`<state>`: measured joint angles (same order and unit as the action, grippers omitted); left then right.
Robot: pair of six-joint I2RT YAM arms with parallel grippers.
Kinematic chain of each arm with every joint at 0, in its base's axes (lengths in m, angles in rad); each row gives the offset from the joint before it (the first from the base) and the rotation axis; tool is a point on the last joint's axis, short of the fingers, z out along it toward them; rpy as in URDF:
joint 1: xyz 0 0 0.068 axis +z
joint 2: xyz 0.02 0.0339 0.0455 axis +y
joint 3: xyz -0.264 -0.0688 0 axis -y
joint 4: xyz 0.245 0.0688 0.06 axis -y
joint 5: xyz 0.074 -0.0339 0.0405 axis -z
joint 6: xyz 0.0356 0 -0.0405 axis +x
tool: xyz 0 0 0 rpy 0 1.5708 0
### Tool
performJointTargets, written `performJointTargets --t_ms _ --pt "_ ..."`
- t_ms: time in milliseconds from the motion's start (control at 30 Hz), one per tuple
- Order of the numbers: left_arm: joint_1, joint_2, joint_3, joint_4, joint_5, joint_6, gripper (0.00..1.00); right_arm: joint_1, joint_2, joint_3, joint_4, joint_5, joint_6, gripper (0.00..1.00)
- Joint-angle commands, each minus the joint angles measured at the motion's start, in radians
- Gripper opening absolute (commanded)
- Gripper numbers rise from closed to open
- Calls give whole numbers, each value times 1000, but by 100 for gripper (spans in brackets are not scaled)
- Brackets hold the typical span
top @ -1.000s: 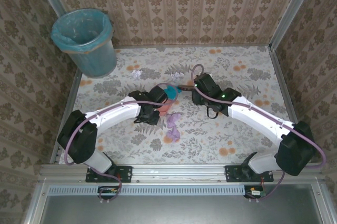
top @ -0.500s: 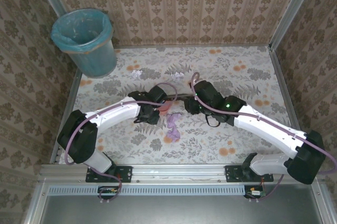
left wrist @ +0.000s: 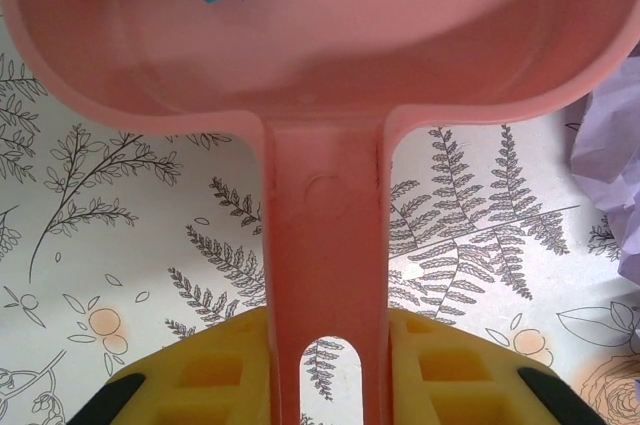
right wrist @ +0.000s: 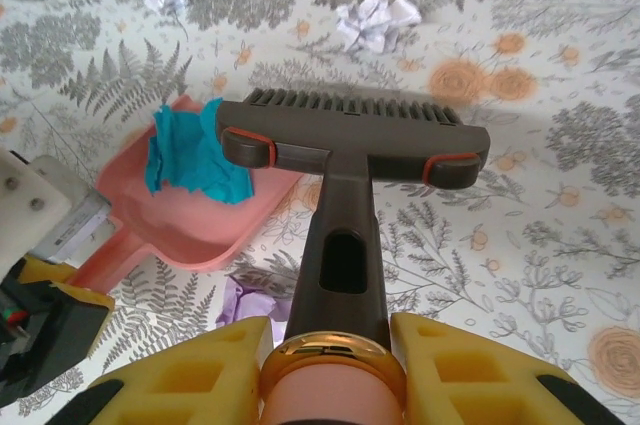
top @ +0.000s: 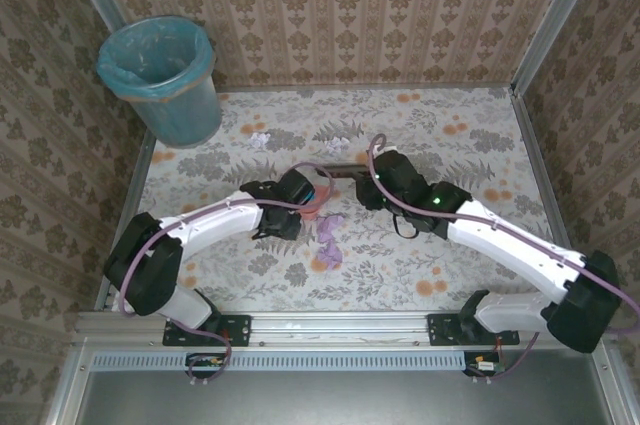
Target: Sweep away the paper scraps from the table
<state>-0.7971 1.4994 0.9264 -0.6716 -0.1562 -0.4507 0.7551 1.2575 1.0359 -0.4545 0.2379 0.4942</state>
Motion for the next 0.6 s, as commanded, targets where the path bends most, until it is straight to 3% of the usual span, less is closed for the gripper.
performJointTargets --t_ms 0,267,567 --pt "7 -27 -31 3 -25 4 0 -5 59 62 76 -43 7 0" --pt "6 -43 -63 27 -53 6 0 3 215 160 72 -86 -6 0" --pt "5 -88 -80 45 -113 7 0 42 159 94 60 -118 -47 0"
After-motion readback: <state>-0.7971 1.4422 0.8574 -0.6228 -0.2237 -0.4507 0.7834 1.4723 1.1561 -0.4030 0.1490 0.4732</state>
